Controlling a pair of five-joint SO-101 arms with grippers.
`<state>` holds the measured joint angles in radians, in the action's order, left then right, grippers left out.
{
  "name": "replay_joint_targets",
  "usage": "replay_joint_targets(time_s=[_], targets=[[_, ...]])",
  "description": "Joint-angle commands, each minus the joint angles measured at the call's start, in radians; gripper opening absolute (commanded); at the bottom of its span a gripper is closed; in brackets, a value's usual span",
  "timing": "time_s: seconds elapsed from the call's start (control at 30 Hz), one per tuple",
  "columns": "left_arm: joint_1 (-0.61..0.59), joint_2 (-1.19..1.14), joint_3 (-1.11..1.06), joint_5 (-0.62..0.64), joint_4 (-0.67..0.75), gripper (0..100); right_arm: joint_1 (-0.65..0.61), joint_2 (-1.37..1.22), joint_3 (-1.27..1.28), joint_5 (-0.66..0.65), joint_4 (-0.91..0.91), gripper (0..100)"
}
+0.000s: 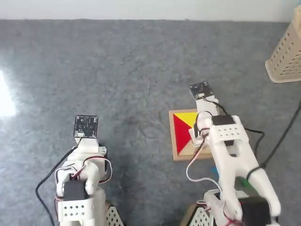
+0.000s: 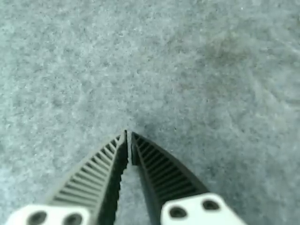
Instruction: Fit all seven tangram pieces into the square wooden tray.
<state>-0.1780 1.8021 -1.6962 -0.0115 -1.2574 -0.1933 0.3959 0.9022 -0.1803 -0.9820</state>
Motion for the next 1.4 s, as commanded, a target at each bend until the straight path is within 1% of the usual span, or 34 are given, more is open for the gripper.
replay_joint_targets(time_s=[0.0,0.07,0.23,0.43,0.5,0.67,0.8,1.03,1.23,1.37], targets=[[0.0,0.017,0.012,0.006,-0.005,1,-0.002,0.071,0.003,-0.005,-0.015,1.2],[0.0,0.017,0.012,0.006,-0.005,1,0.01,0.062,0.002,-0.003,-0.013,1.2],[0.0,0.017,0.012,0.006,-0.005,1,0.087,-0.002,-0.031,0.037,0.015,1.2],[0.0,0.017,0.012,0.006,-0.005,1,0.091,-0.119,-0.1,0.04,0.018,1.2],[0.0,0.017,0.012,0.006,-0.005,1,0.093,-0.147,-0.126,0.061,0.018,1.2],[0.0,0.017,0.012,0.006,-0.005,1,0.094,-0.176,-0.172,0.101,0.036,1.2],[0.0,0.017,0.012,0.006,-0.005,1,0.094,-0.191,-0.172,0.103,0.065,1.2],[0.0,0.017,0.012,0.006,-0.005,1,0.084,-0.251,-0.175,0.1,0.065,1.2],[0.0,0.017,0.012,0.006,-0.005,1,-0.005,-0.265,-0.175,0.1,0.061,1.2],[0.0,0.017,0.012,0.006,-0.005,1,-0.028,-0.263,-0.18,0.101,0.067,1.2]])
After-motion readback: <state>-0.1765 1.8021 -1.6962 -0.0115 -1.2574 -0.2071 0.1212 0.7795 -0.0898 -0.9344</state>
